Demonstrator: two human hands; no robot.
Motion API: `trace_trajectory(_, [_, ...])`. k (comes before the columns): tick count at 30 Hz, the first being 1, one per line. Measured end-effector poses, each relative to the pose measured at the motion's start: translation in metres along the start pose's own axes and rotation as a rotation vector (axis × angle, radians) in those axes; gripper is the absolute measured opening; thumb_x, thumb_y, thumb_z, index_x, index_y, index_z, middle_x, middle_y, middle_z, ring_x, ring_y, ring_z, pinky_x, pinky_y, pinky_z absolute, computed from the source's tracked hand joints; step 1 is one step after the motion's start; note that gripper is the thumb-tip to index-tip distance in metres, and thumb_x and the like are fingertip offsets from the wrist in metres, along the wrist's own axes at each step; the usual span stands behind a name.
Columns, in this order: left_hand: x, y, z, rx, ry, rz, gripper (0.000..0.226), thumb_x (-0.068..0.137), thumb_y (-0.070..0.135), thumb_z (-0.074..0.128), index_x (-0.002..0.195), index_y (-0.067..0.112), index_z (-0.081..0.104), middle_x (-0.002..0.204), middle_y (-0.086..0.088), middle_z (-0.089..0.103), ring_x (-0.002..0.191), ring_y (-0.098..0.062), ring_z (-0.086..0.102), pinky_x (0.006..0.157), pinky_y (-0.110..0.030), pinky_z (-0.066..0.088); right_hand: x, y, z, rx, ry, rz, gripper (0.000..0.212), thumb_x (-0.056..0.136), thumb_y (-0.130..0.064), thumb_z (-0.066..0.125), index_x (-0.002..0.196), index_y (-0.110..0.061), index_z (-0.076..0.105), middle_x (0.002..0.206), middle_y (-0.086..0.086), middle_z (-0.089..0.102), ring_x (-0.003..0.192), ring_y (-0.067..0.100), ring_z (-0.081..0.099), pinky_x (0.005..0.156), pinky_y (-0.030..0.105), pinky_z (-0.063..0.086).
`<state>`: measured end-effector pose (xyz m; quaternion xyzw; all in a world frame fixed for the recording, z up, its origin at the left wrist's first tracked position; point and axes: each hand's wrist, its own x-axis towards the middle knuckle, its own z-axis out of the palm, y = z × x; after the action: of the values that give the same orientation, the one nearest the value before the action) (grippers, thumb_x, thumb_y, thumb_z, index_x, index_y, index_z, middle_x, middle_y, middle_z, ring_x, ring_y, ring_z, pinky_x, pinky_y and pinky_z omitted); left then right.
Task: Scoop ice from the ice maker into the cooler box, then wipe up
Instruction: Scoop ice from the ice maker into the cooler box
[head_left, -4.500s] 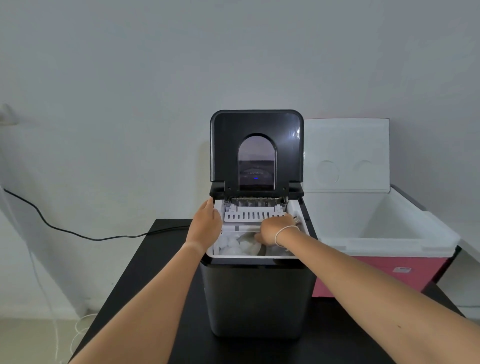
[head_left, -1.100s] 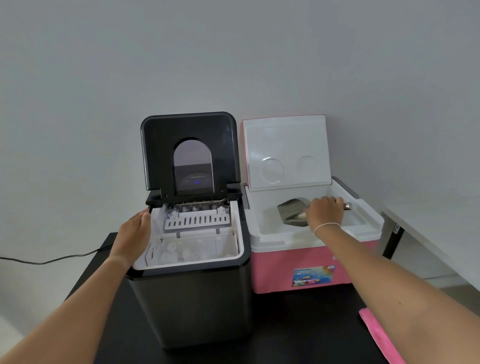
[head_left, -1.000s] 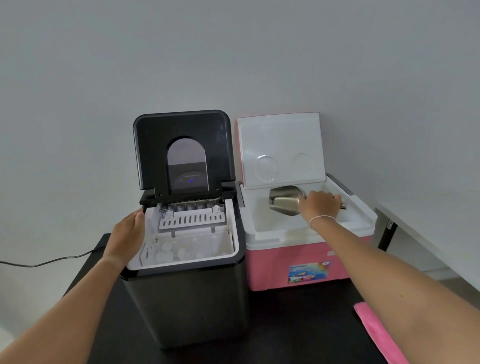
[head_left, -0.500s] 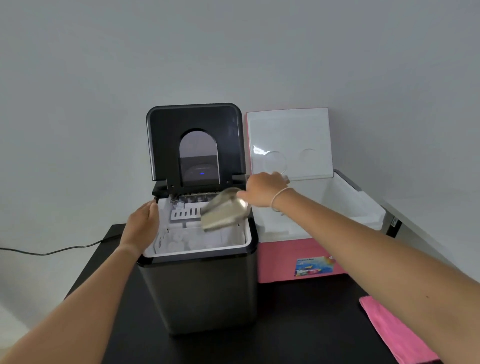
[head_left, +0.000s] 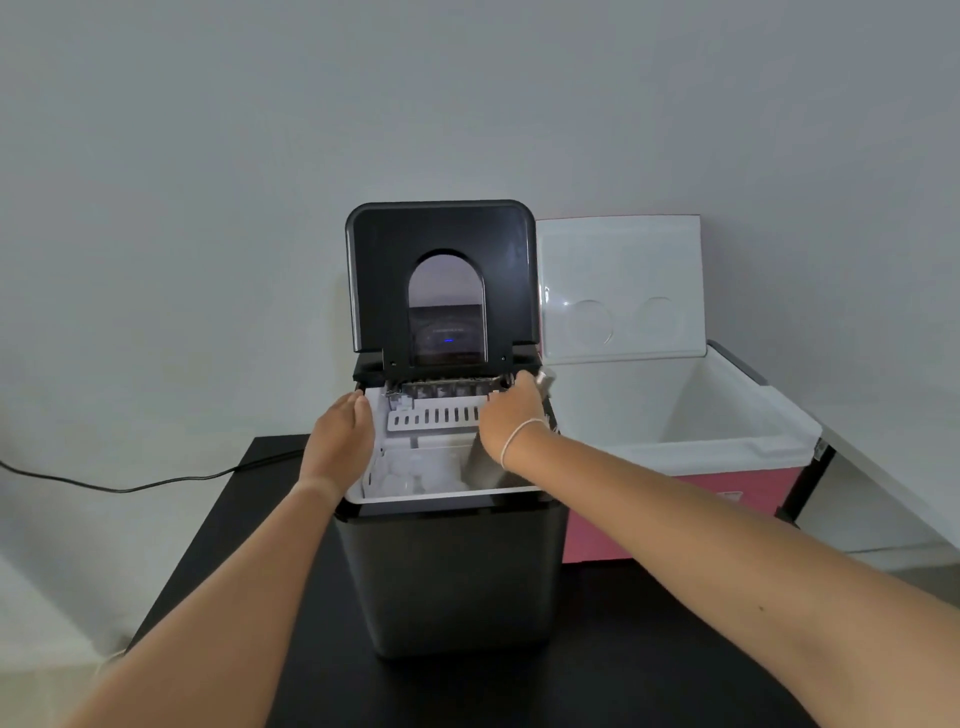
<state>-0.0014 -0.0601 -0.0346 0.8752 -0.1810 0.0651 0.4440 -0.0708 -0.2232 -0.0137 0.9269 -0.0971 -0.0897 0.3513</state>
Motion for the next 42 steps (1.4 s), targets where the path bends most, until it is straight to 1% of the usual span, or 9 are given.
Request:
trace_trajectory(6, [0.002,-0.005,0.0,-0.016,-0.002,0.01,0.033,0.097,0.015,0.026,0.079,-0.003,0.047,0.077,-0.01,0.052,0.071,-0.019,0.048,0.062,-0.028,0.034,0.007,-0.017,0.006,0.167,-0.122,0.051,0.019,0.094,-0.017,0.045,0.103,-0.02,0.062,0.087,-0.002,0.058,0.097,0.017,0.053,0.094,0.034,0.028])
trace_trajectory(10, [0.004,-0.006,0.001,-0.022,0.0,0.03,0.03,0.096,0.013,0.026,0.075,-0.001,0.042,0.075,-0.011,0.049,0.068,-0.02,0.046,0.06,-0.03,0.034,0.019,-0.039,0.004,0.354,-0.293,0.078,0.036,0.097,-0.017,0.035,0.125,-0.011,0.056,0.129,0.009,0.056,0.127,0.032,0.044,0.112,0.046,0.02])
trace_trajectory(13, [0.005,-0.006,0.001,-0.02,0.006,0.039,0.029,0.096,0.011,0.027,0.071,0.003,0.04,0.072,-0.009,0.047,0.065,-0.021,0.043,0.058,-0.03,0.033,0.028,-0.05,0.006,0.413,-0.325,0.035,0.041,0.097,-0.019,0.032,0.133,-0.014,0.051,0.14,0.01,0.049,0.132,0.033,0.039,0.11,0.049,0.024])
trace_trajectory(20, [0.007,-0.007,0.001,-0.04,-0.001,0.043,0.029,0.095,0.009,0.027,0.07,0.002,0.04,0.072,-0.01,0.047,0.068,-0.025,0.044,0.061,-0.031,0.031,0.011,-0.039,0.0,0.608,-0.25,-0.045,0.04,0.1,-0.027,0.025,0.121,-0.015,0.058,0.13,0.006,0.057,0.126,0.025,0.044,0.108,0.042,0.019])
trace_trajectory(26, [0.005,-0.008,0.001,-0.068,-0.001,0.035,0.029,0.096,0.012,0.027,0.073,0.001,0.041,0.071,-0.009,0.047,0.067,-0.022,0.044,0.058,-0.026,0.035,0.005,-0.028,-0.001,0.645,-0.196,-0.033,0.044,0.101,-0.03,0.026,0.062,-0.016,0.043,0.078,0.003,0.051,0.108,0.024,0.052,0.113,0.044,0.013])
trace_trajectory(30, [0.004,-0.009,0.002,-0.069,-0.007,0.026,0.031,0.097,0.014,0.026,0.082,-0.003,0.048,0.076,-0.007,0.051,0.072,-0.02,0.048,0.061,-0.025,0.034,0.002,-0.027,-0.002,0.647,-0.198,-0.04,0.036,0.1,-0.028,0.028,0.077,-0.013,0.051,0.113,0.009,0.061,0.118,0.025,0.05,0.112,0.042,0.015])
trace_trajectory(34, [0.005,-0.009,0.002,-0.051,0.001,0.034,0.032,0.097,0.014,0.025,0.078,0.0,0.048,0.076,-0.007,0.051,0.071,-0.018,0.047,0.059,-0.024,0.035,0.0,-0.023,-0.005,0.684,-0.145,-0.041,0.029,0.099,-0.025,0.031,0.093,-0.014,0.057,0.097,0.007,0.059,0.109,0.026,0.051,0.104,0.038,0.027])
trace_trajectory(37, [0.005,-0.01,0.003,-0.045,-0.003,0.024,0.031,0.098,0.016,0.025,0.075,0.01,0.046,0.075,0.0,0.049,0.071,-0.014,0.047,0.072,-0.028,0.033,0.0,-0.021,-0.007,0.684,-0.148,-0.048,0.03,0.1,-0.026,0.032,0.095,-0.013,0.059,0.114,0.009,0.061,0.112,0.026,0.051,0.104,0.04,0.026])
trace_trajectory(42, [0.006,-0.007,0.0,-0.069,0.013,0.01,0.032,0.098,0.015,0.026,0.071,0.006,0.04,0.07,-0.007,0.047,0.067,-0.021,0.044,0.059,-0.027,0.035,0.004,-0.012,-0.011,0.73,-0.212,-0.028,0.032,0.096,-0.022,0.037,0.069,-0.015,0.052,0.078,0.003,0.058,0.082,0.022,0.051,0.096,0.041,0.028])
